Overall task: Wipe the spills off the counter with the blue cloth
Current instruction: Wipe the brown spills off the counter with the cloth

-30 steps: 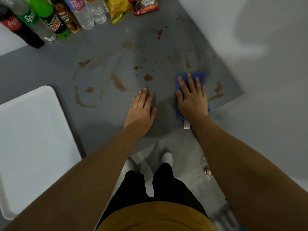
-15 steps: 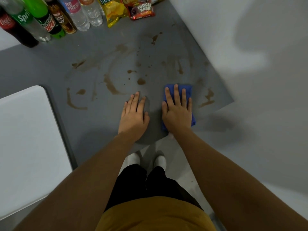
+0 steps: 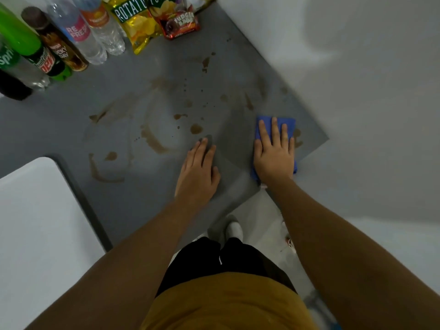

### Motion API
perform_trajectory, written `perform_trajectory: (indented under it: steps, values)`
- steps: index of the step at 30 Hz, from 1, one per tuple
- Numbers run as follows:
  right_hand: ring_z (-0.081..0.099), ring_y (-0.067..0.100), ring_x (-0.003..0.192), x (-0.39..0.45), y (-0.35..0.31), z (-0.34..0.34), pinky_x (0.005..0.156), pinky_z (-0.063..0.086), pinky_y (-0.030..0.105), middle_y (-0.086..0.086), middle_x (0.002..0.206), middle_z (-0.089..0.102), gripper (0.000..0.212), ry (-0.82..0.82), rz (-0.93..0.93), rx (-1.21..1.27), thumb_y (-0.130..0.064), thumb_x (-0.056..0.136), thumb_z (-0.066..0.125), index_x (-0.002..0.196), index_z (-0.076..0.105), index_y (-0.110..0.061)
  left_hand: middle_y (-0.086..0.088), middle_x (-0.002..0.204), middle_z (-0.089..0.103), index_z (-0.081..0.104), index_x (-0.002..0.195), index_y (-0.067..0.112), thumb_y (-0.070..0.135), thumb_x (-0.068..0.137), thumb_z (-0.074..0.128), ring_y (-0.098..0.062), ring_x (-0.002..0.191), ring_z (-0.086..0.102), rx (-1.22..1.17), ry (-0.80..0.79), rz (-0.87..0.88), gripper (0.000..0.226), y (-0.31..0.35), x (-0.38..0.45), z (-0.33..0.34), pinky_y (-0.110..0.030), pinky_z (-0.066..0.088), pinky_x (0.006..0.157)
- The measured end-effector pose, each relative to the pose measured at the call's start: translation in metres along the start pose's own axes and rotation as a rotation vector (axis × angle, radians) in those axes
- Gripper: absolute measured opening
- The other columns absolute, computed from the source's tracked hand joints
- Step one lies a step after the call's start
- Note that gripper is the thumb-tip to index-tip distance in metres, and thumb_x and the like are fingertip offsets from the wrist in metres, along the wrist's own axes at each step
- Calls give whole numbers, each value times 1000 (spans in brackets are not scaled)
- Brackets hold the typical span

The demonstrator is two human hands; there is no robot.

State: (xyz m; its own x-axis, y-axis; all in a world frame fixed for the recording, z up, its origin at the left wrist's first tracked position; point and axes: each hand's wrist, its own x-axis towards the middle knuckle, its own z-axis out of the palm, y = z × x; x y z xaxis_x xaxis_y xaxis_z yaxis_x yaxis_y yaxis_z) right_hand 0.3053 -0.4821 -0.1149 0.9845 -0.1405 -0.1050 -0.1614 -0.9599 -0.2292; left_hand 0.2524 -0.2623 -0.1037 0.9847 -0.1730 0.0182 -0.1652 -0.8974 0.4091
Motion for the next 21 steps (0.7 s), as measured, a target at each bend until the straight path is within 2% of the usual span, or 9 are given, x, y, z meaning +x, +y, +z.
perform_trajectory:
  steps: [3, 6, 10, 15, 21]
  values:
    - [5, 27, 157, -32, -12, 9, 126, 9, 53, 0, 171, 8, 59, 53, 56, -27, -48, 108, 24, 162, 11, -31, -13, 165, 28, 38, 153, 8, 29, 102, 44, -27, 153, 23, -30, -21, 48, 56, 4, 13, 0, -46, 29, 123]
    - [8, 30, 157, -49, -33, 20, 125, 11, 52, 3, 170, 11, 59, 94, 32, -52, -48, 108, 24, 162, 14, -29, -17, 163, 30, 39, 152, 4, 28, 102, 46, -31, 152, 27, -30, -52, 113, 56, 8, 21, 4, -48, 29, 122]
    - [5, 25, 157, -28, -28, 15, 126, 13, 51, -3, 171, 9, 58, 47, -78, -32, -51, 107, 23, 162, 13, -34, -16, 163, 30, 39, 153, 4, 24, 100, 49, -30, 153, 26, -39, -66, 124, 57, 15, 24, 9, -46, 26, 124]
    - [5, 22, 157, 16, -4, -5, 126, 10, 47, -8, 170, 10, 56, -9, -233, 14, -52, 106, 23, 160, 16, -40, -13, 167, 23, 33, 156, 5, 27, 103, 44, -28, 155, 19, 12, -87, 105, 58, 17, 26, 14, -47, 24, 124]
    - [0, 18, 157, 48, 33, -20, 127, 5, 46, -12, 170, 5, 55, -35, -141, 19, -54, 106, 22, 159, 13, -45, -9, 168, 20, 32, 156, 7, 27, 105, 44, -25, 156, 16, -15, -80, 80, 57, 18, 24, 14, -45, 23, 125]
